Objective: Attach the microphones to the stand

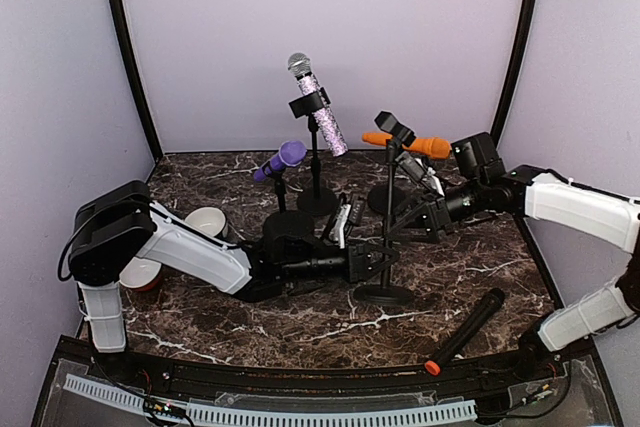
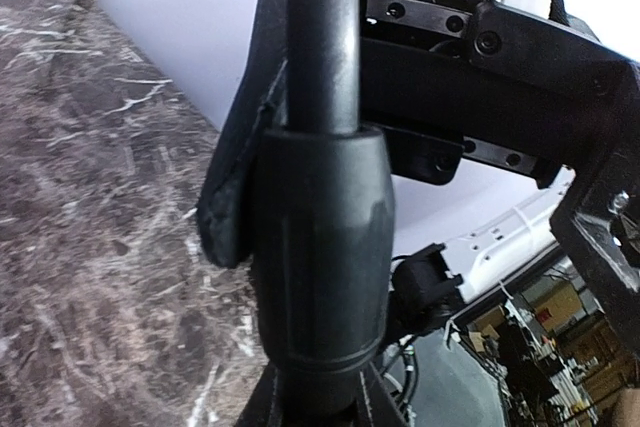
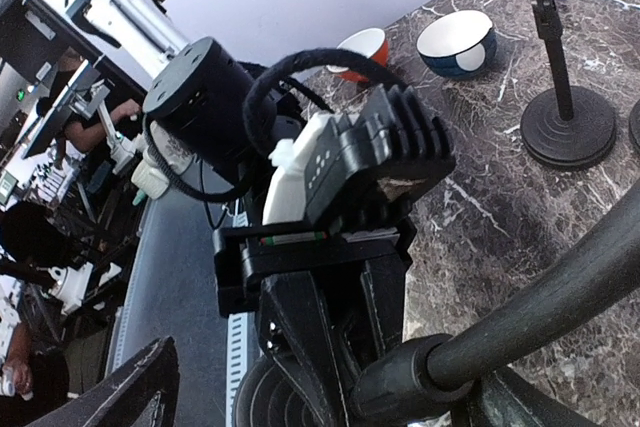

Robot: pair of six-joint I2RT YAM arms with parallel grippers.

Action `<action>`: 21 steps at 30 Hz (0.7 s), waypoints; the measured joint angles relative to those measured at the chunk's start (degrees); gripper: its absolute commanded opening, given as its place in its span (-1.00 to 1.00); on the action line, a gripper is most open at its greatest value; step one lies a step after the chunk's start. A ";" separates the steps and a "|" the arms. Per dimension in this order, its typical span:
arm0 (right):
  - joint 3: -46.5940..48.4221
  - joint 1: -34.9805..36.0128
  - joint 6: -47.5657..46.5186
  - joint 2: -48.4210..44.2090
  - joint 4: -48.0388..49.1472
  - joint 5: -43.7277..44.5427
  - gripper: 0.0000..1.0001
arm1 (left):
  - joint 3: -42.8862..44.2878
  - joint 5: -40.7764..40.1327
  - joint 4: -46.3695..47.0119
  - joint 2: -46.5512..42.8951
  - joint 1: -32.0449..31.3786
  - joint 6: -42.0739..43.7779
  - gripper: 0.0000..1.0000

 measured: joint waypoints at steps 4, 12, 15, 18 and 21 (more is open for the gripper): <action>2.47 -0.13 -5.77 -4.48 -10.25 1.05 0.75 | 0.81 2.29 2.43 -0.11 -1.01 0.52 -1.00; 2.95 -2.51 -14.53 -5.99 -20.48 1.95 0.31 | 0.20 2.82 1.40 -0.35 -0.74 1.40 -1.00; 3.39 -3.48 -15.30 -4.55 -22.25 1.44 0.26 | -1.29 0.28 -0.39 -0.35 0.96 1.42 -1.00; 4.15 -5.22 -15.39 -2.64 -22.43 1.22 0.27 | -2.67 -1.77 -1.22 -0.35 2.36 1.64 -1.00; 4.42 -5.95 -14.45 -1.77 -20.90 1.03 0.29 | -3.32 -2.32 -1.07 -0.61 2.62 2.03 -1.00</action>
